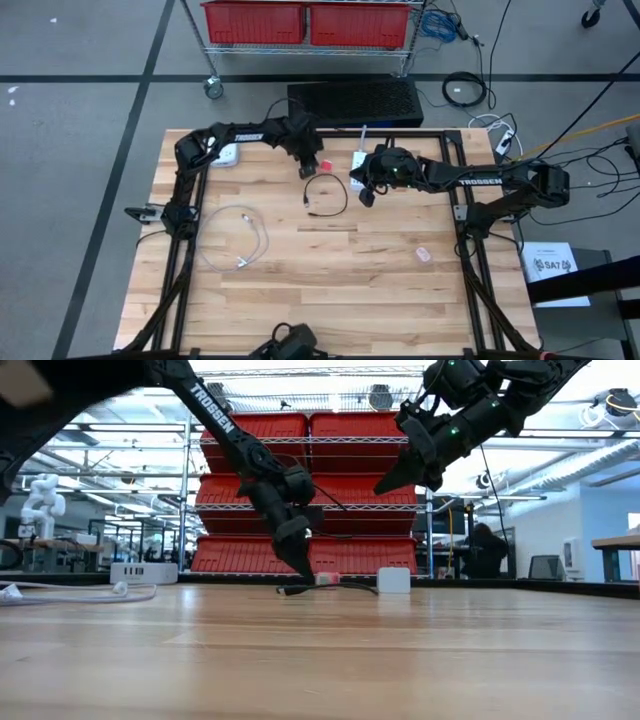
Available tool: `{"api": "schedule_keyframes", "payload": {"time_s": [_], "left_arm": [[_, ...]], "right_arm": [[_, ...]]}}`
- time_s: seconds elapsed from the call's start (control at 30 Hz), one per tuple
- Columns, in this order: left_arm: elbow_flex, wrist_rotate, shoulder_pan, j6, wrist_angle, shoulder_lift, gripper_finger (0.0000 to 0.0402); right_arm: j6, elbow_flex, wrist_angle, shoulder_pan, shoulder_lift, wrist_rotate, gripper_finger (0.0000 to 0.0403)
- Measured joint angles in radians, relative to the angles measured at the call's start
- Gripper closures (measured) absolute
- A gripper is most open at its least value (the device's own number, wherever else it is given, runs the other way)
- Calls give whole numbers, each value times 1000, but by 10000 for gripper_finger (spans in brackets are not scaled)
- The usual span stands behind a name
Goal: Insert USB
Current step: Insert the red charger adapter into the right outlet extension
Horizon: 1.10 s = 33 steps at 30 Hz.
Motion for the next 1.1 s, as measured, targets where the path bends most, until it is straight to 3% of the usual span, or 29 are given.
{"api": "schedule_keyframes", "payload": {"time_s": [0.23, 0.37, 0.5, 0.73, 0.83, 1.0, 1.1], "left_arm": [[-1, 103, -55, -54, 1, 0, 394], [-2, 106, -73, -81, 12, -14, 394], [-36, 106, -67, -121, 71, -67, 394], [-348, 121, -14, -281, 467, -286, 394], [-515, 120, 1, -361, 674, -381, 394], [-718, 39, 8, -443, 928, -495, 394], [-770, -10, 8, -444, 958, -537, 394]], "right_arm": [[186, 0, -21, 1, 0, -3, 371], [277, 0, -18, 19, 29, 11, 336], [321, 0, 90, 42, 116, 61, 290], [388, 1, 324, 56, 294, 250, 219], [430, 5, 390, 50, 363, 274, 192], [428, 92, 383, 51, 479, 277, 157], [418, 180, 302, 51, 544, 314, 143]]}}
